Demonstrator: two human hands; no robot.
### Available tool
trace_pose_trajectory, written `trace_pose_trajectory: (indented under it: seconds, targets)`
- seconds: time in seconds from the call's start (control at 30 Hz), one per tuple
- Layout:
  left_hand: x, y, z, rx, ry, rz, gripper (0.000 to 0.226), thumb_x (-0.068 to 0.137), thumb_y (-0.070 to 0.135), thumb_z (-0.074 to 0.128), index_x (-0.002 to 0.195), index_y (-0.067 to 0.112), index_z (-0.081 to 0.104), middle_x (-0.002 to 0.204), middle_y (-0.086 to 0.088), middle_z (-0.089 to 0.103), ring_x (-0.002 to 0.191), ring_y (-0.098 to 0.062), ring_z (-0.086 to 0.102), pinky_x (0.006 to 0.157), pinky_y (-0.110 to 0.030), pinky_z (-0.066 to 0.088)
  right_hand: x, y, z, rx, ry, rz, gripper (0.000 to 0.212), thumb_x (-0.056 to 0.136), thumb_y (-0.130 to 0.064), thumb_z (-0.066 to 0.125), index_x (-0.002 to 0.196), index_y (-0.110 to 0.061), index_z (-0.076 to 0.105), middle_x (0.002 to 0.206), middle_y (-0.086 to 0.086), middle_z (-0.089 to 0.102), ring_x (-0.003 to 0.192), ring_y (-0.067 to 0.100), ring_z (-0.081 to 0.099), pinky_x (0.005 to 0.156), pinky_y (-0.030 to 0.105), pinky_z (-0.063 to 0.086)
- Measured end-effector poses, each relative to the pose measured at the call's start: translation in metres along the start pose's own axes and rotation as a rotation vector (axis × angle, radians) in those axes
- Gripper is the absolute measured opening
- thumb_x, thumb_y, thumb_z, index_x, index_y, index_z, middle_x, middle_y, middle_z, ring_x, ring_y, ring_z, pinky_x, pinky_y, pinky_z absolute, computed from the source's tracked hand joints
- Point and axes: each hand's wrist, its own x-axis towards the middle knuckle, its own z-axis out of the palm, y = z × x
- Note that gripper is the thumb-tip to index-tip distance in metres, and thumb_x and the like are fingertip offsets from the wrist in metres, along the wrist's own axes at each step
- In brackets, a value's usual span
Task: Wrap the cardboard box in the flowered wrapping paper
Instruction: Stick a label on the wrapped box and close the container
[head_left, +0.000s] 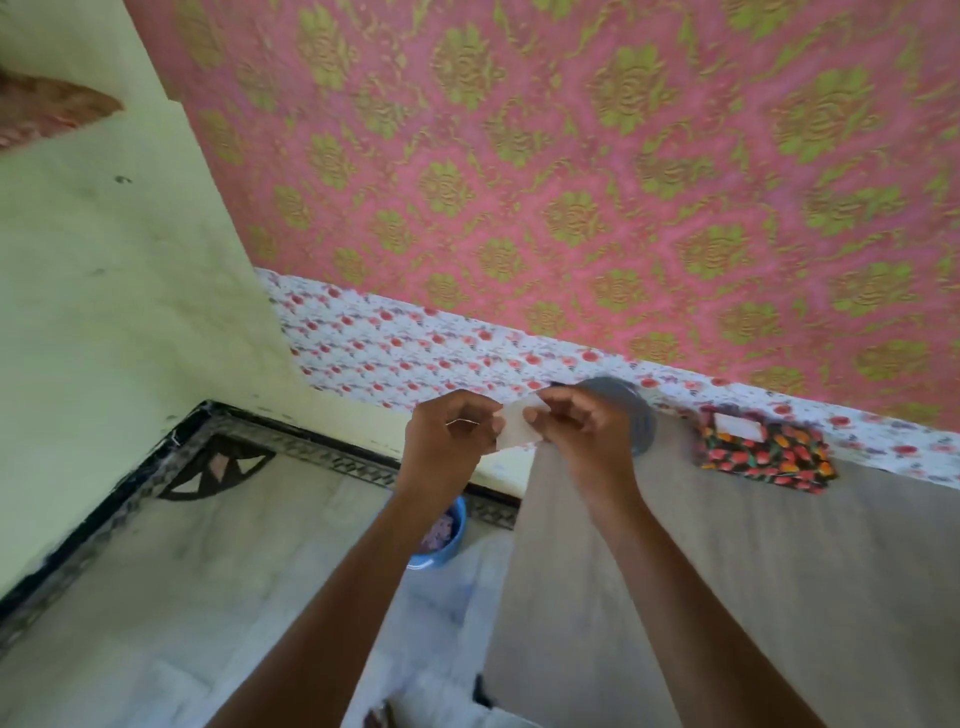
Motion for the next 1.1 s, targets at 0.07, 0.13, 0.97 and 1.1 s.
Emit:
trace_pose_trajectory:
  seconds: [0.07, 0.13, 0.97, 1.1]
  targets:
    - [0.027, -0.009, -0.033, 0.018, -0.011, -0.016, 0.022, 0.086, 0.003, 0.077, 0.080, 0.024, 0.076, 0.075, 0.000, 0.074, 0.075, -0.021, 0.073, 0.071, -0.039, 0.063, 0.012, 0.004, 0.038, -0.028, 0.007, -0.005, 0.040, 0.076, 0.007, 0.081, 0.078, -0.032, 0.078, 0.070, -0.007, 0.071, 0.069, 0.011, 0.065, 0.072, 0.037, 0.055]
    - [0.045, -0.020, -0.056, 0.002, -0.010, -0.032, 0.019, 0.090, 0.008, 0.074, 0.080, 0.025, 0.077, 0.081, 0.000, 0.075, 0.077, -0.020, 0.075, 0.068, -0.036, 0.063, 0.023, 0.010, 0.069, -0.030, 0.022, 0.006, 0.034, 0.072, -0.004, 0.082, 0.076, -0.037, 0.078, 0.069, -0.007, 0.071, 0.070, 0.012, 0.065, 0.072, 0.037, 0.056]
    - [0.269, -0.573, -0.105, 0.472, 0.082, -0.582, 0.006, 0.085, 0.014, 0.076, 0.088, 0.019, 0.075, 0.068, 0.012, 0.069, 0.070, -0.009, 0.069, 0.067, -0.022, 0.051, 0.187, 0.586, 0.252, -0.436, -0.097, 0.651, 0.013, 0.084, -0.003, 0.077, 0.096, -0.005, 0.080, 0.088, 0.011, 0.078, 0.084, 0.024, 0.074, 0.087, 0.046, 0.059]
    - [0.278, -0.692, -0.101, 0.604, 0.036, -0.628, 0.010, 0.083, 0.004, 0.069, 0.083, 0.014, 0.073, 0.063, 0.012, 0.062, 0.061, 0.003, 0.060, 0.057, -0.002, 0.036, 0.177, 0.698, 0.262, -0.575, -0.085, 0.658, 0.014, 0.086, -0.004, 0.066, 0.078, -0.010, 0.076, 0.084, 0.008, 0.078, 0.079, 0.014, 0.068, 0.070, 0.021, 0.049]
